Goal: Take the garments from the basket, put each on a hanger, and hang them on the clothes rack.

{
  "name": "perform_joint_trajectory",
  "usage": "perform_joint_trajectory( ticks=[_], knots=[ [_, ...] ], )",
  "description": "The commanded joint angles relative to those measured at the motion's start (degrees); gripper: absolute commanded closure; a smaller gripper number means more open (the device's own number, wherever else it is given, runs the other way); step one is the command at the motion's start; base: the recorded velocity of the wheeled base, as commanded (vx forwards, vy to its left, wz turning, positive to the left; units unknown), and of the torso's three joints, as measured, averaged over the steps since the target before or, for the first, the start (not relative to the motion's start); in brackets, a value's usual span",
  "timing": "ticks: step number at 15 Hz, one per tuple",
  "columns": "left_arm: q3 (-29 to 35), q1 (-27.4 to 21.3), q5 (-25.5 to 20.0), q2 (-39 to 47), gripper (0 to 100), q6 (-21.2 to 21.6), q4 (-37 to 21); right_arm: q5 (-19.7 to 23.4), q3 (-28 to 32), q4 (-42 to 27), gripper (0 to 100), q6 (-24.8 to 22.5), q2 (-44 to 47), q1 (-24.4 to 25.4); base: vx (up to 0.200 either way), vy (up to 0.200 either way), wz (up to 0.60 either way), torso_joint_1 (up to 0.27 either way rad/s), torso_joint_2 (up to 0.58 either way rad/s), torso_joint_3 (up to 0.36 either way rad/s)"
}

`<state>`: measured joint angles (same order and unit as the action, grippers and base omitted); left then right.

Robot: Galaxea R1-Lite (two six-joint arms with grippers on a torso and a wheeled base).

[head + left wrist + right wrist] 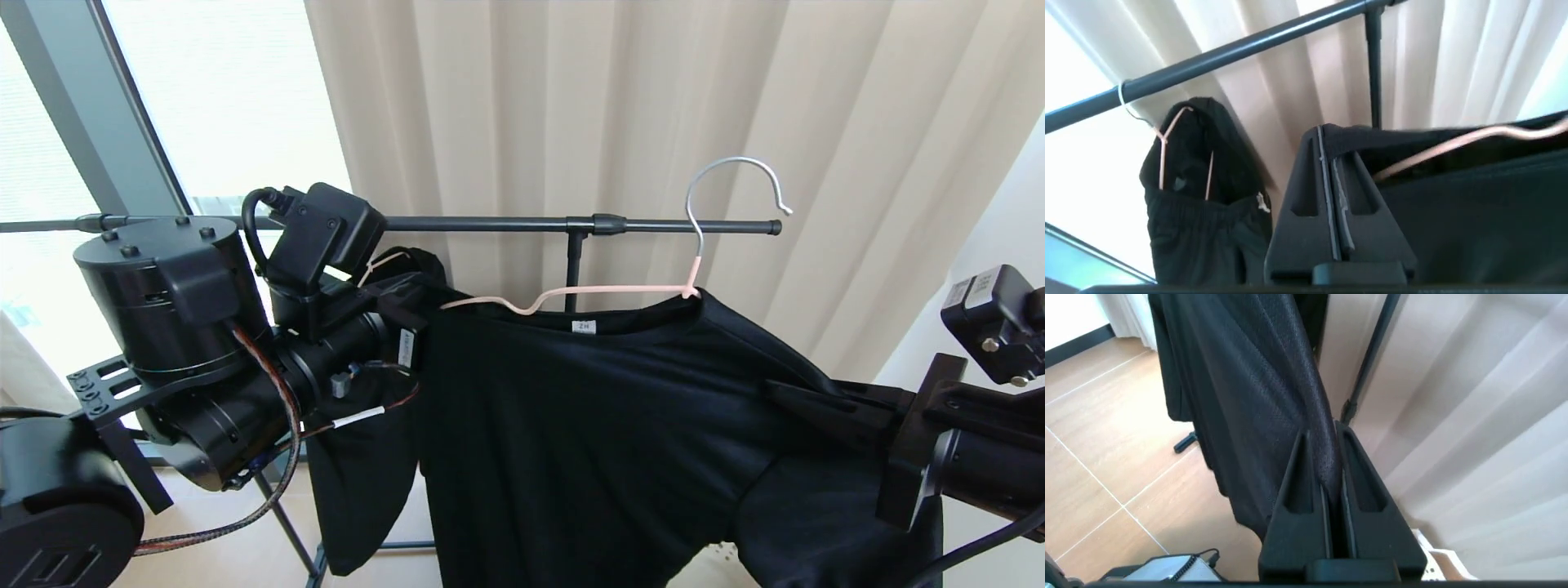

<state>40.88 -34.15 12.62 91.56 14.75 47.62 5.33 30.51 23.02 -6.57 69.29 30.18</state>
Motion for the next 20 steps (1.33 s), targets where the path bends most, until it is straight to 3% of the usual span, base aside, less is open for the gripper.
perform_joint_trajectory(
  ticks=[1, 4, 7, 9, 20],
  knots=[
    [0.7, -3.0, -0.1, 0.5, 100, 0.1, 0.0, -0.1, 0.2, 0.7, 100, 0.2, 0.8, 0.1, 0.000, 0.000, 0.00, 0.000, 0.00, 0.000],
    [1.6, -7.5, -0.1, 0.5, 100, 0.0, 0.0, -0.1, 0.1, 1.5, 100, 0.4, 4.4, 1.5, 0.000, 0.000, 0.00, 0.000, 0.00, 0.000],
    [2.9, -8.2, -0.2, 0.7, 100, 0.0, -0.1, -0.1, 0.0, 1.7, 100, 0.5, 6.6, 2.6, 0.000, 0.000, 0.00, 0.000, 0.00, 0.000],
    [2.8, -10.3, -0.2, 0.5, 100, -0.3, -0.2, -0.1, -1.2, 7.8, 100, 2.6, 10.7, 2.6, 0.000, 0.000, 0.00, 0.000, 0.00, 0.000],
    [7.7, -11.1, -2.7, 0.3, 100, -3.2, -4.6, 2.9, -1.1, 17.2, 100, 4.1, 18.4, 3.0, 0.000, 0.000, 0.00, 0.000, 0.00, 0.000]
  ],
)
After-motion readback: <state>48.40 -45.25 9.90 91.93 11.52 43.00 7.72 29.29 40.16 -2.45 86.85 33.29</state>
